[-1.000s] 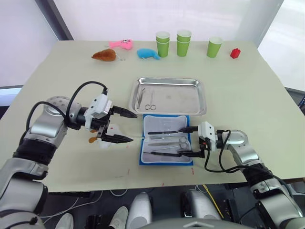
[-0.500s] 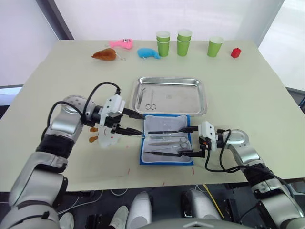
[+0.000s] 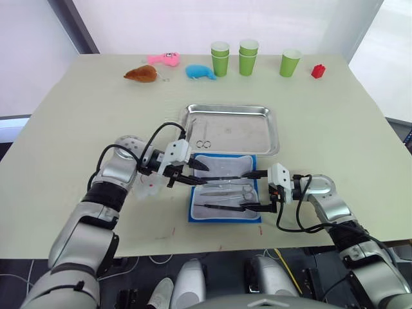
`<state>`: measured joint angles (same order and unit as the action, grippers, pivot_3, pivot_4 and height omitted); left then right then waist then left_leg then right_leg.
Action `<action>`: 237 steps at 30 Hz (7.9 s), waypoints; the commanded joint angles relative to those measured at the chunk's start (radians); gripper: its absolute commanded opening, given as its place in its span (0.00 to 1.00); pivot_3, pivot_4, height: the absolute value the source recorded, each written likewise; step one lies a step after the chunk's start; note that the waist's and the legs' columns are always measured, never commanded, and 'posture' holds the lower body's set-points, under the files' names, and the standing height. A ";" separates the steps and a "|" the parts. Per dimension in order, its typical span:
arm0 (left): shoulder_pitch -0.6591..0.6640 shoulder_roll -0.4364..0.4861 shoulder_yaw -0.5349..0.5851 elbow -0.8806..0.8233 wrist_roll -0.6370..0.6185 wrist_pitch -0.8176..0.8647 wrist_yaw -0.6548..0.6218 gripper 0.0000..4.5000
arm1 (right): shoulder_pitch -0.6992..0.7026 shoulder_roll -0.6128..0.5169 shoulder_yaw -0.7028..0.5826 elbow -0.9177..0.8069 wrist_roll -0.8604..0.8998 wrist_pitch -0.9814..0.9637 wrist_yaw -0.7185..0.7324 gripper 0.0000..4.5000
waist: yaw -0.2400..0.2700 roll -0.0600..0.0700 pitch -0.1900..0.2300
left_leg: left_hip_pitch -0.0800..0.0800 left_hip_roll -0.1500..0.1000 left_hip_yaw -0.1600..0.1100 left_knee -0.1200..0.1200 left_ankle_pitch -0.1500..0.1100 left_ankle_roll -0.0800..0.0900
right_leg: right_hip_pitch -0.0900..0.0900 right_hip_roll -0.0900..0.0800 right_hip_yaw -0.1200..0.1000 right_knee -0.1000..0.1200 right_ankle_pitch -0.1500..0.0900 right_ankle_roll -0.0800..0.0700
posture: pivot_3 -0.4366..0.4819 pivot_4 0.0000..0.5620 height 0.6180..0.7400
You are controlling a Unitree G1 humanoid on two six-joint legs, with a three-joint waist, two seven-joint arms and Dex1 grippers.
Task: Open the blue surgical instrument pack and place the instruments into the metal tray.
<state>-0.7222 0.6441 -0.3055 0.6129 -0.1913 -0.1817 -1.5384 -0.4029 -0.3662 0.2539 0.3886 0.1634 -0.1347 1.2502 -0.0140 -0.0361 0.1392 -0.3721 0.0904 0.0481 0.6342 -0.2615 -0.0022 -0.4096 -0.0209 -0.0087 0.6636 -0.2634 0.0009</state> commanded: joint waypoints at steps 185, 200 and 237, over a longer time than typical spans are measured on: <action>-0.060 -0.628 0.448 -0.310 0.047 0.997 1.571 0.90 | 0.061 0.028 0.075 0.056 -0.057 0.033 -0.014 1.00 | -0.004 -0.001 -0.001 | 0.006 -0.001 -0.002 0.009 0.000 -0.001 | 0.001 0.004 0.009 0.015 0.000 0.000 | 0.48 0.27 1.00; -0.018 -0.528 0.348 -0.439 0.007 0.790 1.281 0.99 | 0.061 0.040 0.076 0.065 -0.060 0.031 -0.024 1.00 | -0.007 -0.001 -0.001 | 0.007 -0.001 -0.002 0.008 0.000 -0.002 | 0.001 0.004 0.010 0.014 0.000 0.000 | 0.48 0.27 1.00; 0.176 0.609 -0.010 -0.373 -0.502 0.068 -0.076 0.99 | 0.051 0.046 0.070 0.104 -0.056 0.016 -0.014 1.00 | -0.022 -0.004 0.000 | 0.009 -0.001 0.000 0.003 0.000 -0.001 | 0.000 0.004 0.011 0.013 -0.001 -0.001 | 0.48 0.27 1.00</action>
<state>-0.5205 1.2101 -0.2802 0.2304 -0.6527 -0.0462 -1.5628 -0.4013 -0.3186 0.2632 0.4126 0.1548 -0.1480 1.2176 -0.0360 -0.0403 0.1393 -0.3630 0.0898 0.0484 0.6372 -0.2614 -0.0036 -0.4099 -0.0165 0.0029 0.6769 -0.2641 0.0000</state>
